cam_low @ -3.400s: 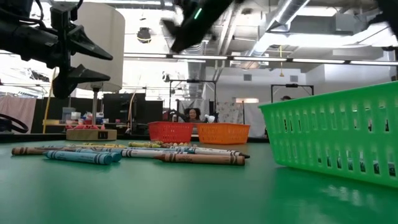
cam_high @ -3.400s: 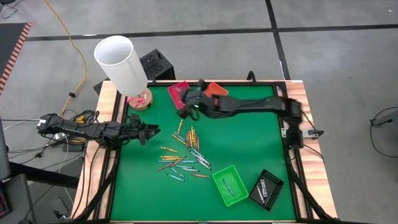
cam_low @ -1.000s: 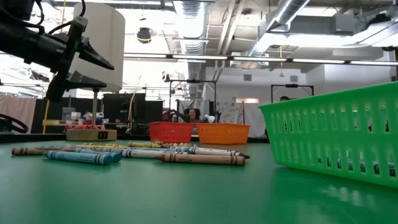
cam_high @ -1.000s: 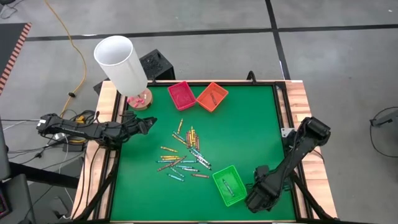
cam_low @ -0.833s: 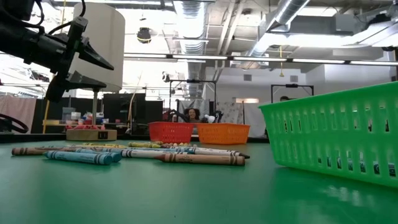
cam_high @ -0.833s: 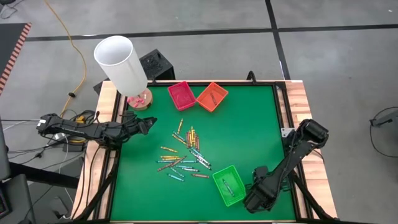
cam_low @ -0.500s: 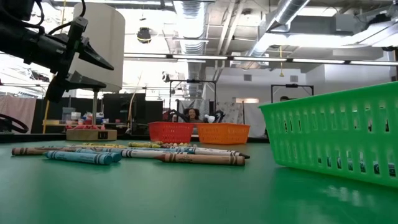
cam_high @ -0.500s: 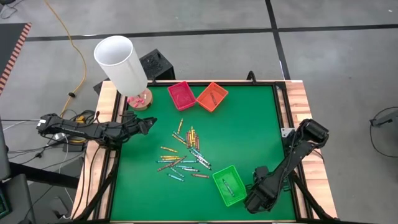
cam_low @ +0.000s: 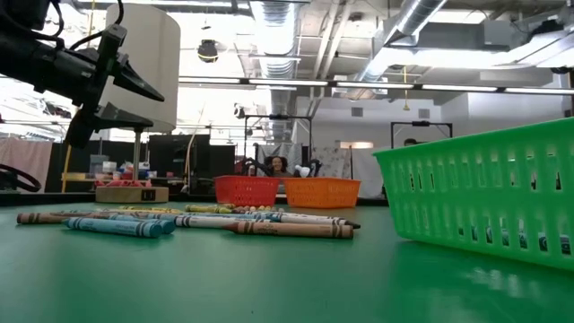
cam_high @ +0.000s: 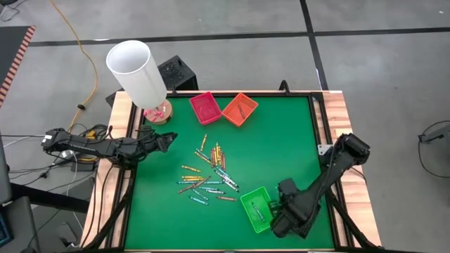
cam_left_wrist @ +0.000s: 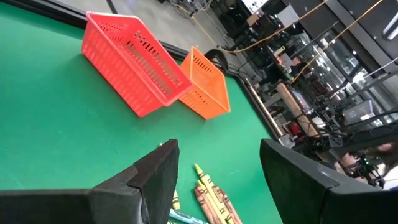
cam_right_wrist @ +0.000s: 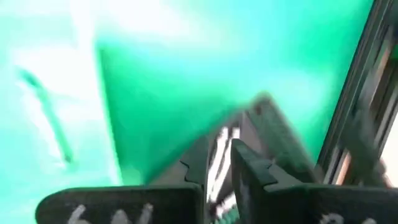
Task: Sort crayons
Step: Put the light green crayon into the red bin
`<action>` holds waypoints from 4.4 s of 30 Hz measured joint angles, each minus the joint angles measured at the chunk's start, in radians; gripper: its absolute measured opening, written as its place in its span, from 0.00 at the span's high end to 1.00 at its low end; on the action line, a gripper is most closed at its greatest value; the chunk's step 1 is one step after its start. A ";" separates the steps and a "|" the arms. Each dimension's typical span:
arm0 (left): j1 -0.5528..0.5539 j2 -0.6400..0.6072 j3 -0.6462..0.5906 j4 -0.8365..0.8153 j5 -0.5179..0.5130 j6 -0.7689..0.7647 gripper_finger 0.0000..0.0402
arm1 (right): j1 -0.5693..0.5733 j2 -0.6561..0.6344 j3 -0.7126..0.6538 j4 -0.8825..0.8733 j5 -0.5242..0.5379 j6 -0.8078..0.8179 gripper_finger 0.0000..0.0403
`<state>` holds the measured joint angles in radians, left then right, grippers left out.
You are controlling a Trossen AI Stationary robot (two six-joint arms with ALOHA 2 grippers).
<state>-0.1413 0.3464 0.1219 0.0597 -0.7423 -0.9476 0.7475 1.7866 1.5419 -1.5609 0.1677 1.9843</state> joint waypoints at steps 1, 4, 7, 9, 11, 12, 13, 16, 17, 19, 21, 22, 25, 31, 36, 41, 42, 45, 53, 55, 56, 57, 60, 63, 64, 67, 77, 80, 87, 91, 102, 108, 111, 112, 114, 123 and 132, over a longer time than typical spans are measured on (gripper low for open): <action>0.000 0.000 0.000 0.000 0.003 0.000 0.46 | -0.018 -0.001 0.035 -0.015 0.059 -0.048 0.84; 0.000 0.000 0.000 0.000 0.004 0.000 0.46 | -0.086 -0.008 0.114 0.010 0.305 -0.278 0.84; 0.000 0.000 0.000 0.002 0.003 -0.001 0.46 | -0.178 -0.003 0.177 0.026 0.517 -0.459 0.84; 0.000 0.000 0.000 0.005 0.003 -0.001 0.46 | -0.246 -0.002 0.193 0.071 0.590 -0.594 0.84; 0.000 0.000 0.000 0.005 0.003 -0.001 0.46 | -0.321 -0.001 0.193 0.146 0.615 -0.732 0.84; 0.000 0.000 0.000 0.005 0.003 -0.001 0.46 | -0.358 0.000 0.193 0.191 0.617 -0.798 0.84; 0.000 0.000 0.000 0.005 0.003 -0.001 0.46 | -0.396 0.000 0.193 0.233 0.617 -0.855 0.84; 0.000 0.000 0.000 0.003 0.003 0.000 0.46 | -0.507 0.014 0.193 0.388 0.617 -0.988 0.84; 0.000 0.000 0.000 0.003 0.003 0.000 0.46 | -0.541 0.017 0.193 0.440 0.617 -1.029 0.84; 0.000 0.000 0.000 0.002 0.003 0.000 0.46 | -0.602 0.032 0.192 0.531 0.611 -1.108 0.84; 0.000 0.000 0.000 0.001 0.003 0.000 0.46 | -0.661 0.050 0.192 0.620 0.588 -1.185 0.84; 0.000 0.000 0.000 0.000 0.003 0.000 0.46 | -0.682 0.055 0.192 0.649 0.572 -1.217 0.84; 0.000 0.000 0.000 -0.007 0.010 0.001 0.46 | -0.741 0.100 0.193 0.731 0.514 -1.290 0.84; 0.000 0.004 0.000 -0.022 0.031 0.000 0.46 | -0.813 0.212 0.192 0.811 0.432 -1.316 0.84; 0.000 0.007 0.000 -0.025 0.036 -0.003 0.46 | -0.855 0.300 0.193 1.007 0.397 -1.304 0.84; 0.000 0.011 0.000 -0.033 0.031 0.001 0.46 | -0.889 0.378 0.192 1.230 0.205 -1.304 0.84; 0.000 0.016 0.000 -0.029 0.031 -0.001 0.46 | -0.893 0.400 0.192 1.258 0.180 -1.303 0.84; 0.000 0.015 0.000 -0.036 0.026 -0.001 0.46 | -0.902 0.430 0.194 1.318 0.120 -1.268 0.84; 0.000 0.015 0.000 -0.051 0.031 -0.002 0.46 | -0.906 0.459 0.195 1.295 0.115 -1.199 0.84; 0.000 0.014 0.000 -0.051 0.031 0.000 0.46 | -0.905 0.462 0.194 1.303 0.096 -1.198 0.84; 0.000 0.013 0.000 -0.052 0.030 0.000 0.46 | -0.903 0.461 0.194 1.302 0.093 -1.198 0.84; 0.000 0.014 0.000 -0.050 0.030 0.000 0.46 | -0.900 0.460 0.194 1.298 0.093 -1.198 0.84; 0.000 0.014 0.000 -0.051 0.033 -0.001 0.46 | -0.894 0.460 0.194 1.278 0.088 -1.231 0.84; 0.000 0.014 0.000 -0.054 0.042 0.001 0.46 | -0.880 0.460 0.194 1.284 0.069 -1.379 0.84; 0.000 0.014 0.000 -0.054 0.046 0.001 0.46 | -0.875 0.460 0.194 1.292 0.056 -1.460 0.84; 0.000 0.014 0.000 -0.054 0.047 0.001 0.46 | -0.853 0.455 0.194 1.273 0.030 -1.772 0.84; 0.000 0.014 0.000 -0.055 0.048 0.028 0.46 | -0.813 0.450 0.194 1.255 0.048 -2.480 0.84; 0.000 0.014 0.000 -0.058 0.048 0.041 0.46 | -0.818 0.450 0.194 1.243 0.048 -2.592 0.84; 0.000 0.013 0.000 -0.072 0.055 0.046 0.46 | -0.834 0.450 0.229 1.212 0.075 -2.561 0.84; 0.000 0.013 0.000 -0.072 0.071 0.046 0.46 | -0.845 0.449 0.278 1.088 0.149 -2.264 0.84; 0.000 0.014 0.000 -0.069 0.108 0.045 0.46 | -0.838 0.440 0.464 0.498 0.151 -1.511 0.84; 0.000 0.013 0.000 -0.069 0.136 0.042 0.46 | -0.826 0.462 0.459 0.533 0.049 -1.510 0.80; 0.000 0.014 0.000 -0.069 0.151 0.041 0.46 | -0.824 0.459 0.423 0.598 0.039 -1.494 0.75; 0.000 0.013 0.000 -0.069 0.157 0.032 0.46 | -0.826 0.459 0.419 0.595 0.036 -1.469 0.72; 0.000 0.013 0.000 -0.070 0.158 0.020 0.46 | -0.830 0.460 0.418 0.572 0.029 -1.414 0.68; 0.000 0.014 0.000 -0.070 0.158 0.018 0.46 | -0.835 0.460 0.418 0.633 0.038 -1.332 0.58; 0.000 0.013 0.000 -0.070 0.158 0.016 0.46 | -0.835 0.460 0.381 0.713 0.046 -1.326 0.60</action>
<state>-0.1414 0.3598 0.1219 -0.0101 -0.5847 -0.9318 -0.0877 2.2466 1.9232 -0.8477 0.2133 0.6579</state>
